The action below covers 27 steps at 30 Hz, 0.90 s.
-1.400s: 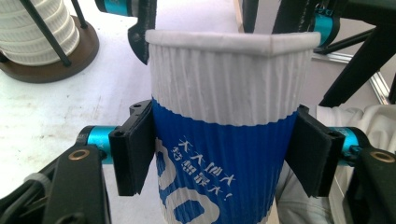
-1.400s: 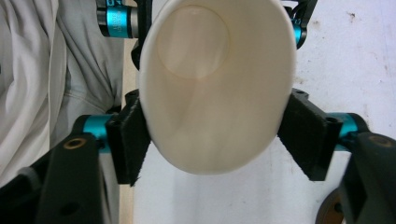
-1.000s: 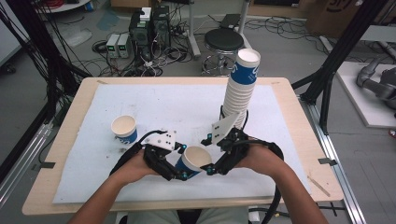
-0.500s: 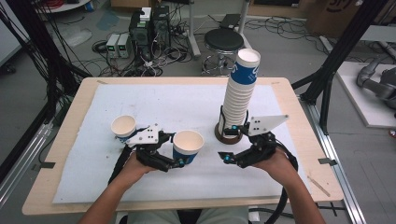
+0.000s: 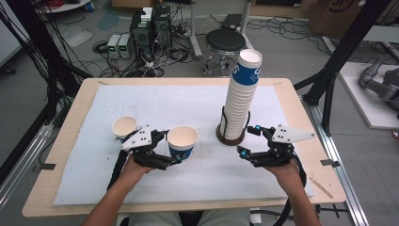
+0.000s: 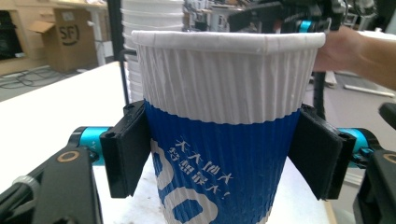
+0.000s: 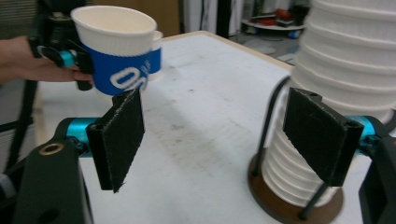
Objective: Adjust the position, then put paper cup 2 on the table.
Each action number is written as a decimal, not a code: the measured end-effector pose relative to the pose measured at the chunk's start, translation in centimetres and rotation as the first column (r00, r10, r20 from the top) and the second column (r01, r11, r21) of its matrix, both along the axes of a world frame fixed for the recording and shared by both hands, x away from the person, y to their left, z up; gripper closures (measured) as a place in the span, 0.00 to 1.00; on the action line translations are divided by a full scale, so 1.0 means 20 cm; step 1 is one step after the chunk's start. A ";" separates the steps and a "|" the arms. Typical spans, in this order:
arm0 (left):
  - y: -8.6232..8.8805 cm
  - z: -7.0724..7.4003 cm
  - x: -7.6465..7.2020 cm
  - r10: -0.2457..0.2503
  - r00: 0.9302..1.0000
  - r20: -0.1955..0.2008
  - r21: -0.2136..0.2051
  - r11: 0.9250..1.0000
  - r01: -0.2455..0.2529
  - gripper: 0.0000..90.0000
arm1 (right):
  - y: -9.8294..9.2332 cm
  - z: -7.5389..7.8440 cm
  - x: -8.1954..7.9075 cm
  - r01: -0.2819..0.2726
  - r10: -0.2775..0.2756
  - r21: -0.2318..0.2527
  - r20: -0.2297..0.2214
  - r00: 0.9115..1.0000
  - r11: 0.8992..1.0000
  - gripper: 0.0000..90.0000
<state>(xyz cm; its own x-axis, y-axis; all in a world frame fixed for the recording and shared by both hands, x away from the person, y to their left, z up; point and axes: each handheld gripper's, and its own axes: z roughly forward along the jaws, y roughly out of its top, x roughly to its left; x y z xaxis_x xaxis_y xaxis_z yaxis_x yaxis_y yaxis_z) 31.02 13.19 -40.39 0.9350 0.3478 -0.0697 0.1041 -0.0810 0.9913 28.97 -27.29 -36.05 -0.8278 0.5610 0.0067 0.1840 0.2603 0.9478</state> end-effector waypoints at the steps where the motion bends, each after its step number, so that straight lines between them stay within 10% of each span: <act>1: 0.00 0.00 0.00 0.007 1.000 -0.001 -0.008 1.000 -0.007 0.29 | -0.01 -0.02 0.00 0.009 -0.009 0.002 0.000 1.000 1.000 0.24; 27: 0.03 0.01 0.02 0.034 0.999 0.020 -0.082 0.996 -0.033 0.29 | -0.07 -0.10 -0.01 0.075 -0.075 0.005 -0.012 0.997 0.997 0.24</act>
